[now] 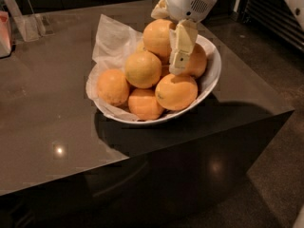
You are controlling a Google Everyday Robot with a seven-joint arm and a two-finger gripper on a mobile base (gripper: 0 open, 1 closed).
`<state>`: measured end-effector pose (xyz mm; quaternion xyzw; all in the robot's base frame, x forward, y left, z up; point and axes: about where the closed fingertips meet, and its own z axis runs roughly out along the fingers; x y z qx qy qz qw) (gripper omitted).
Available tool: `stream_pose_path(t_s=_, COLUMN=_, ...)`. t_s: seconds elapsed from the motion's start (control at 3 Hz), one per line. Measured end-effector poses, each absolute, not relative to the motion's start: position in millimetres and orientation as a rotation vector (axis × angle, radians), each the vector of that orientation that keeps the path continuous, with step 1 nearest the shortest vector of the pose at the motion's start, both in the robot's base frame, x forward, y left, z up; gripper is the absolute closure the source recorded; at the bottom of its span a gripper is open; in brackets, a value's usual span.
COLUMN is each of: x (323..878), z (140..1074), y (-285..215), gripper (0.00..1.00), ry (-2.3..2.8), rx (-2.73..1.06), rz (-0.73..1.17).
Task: Pick orange from white bowl
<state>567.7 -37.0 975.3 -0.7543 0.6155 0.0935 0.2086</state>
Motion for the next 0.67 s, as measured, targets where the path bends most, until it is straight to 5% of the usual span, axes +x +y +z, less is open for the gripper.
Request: stream_pose_path(t_s=0.67, x=568.0, z=975.2, y=-36.7, gripper=0.42, ry=1.712, rx=-2.099, rz=0.260)
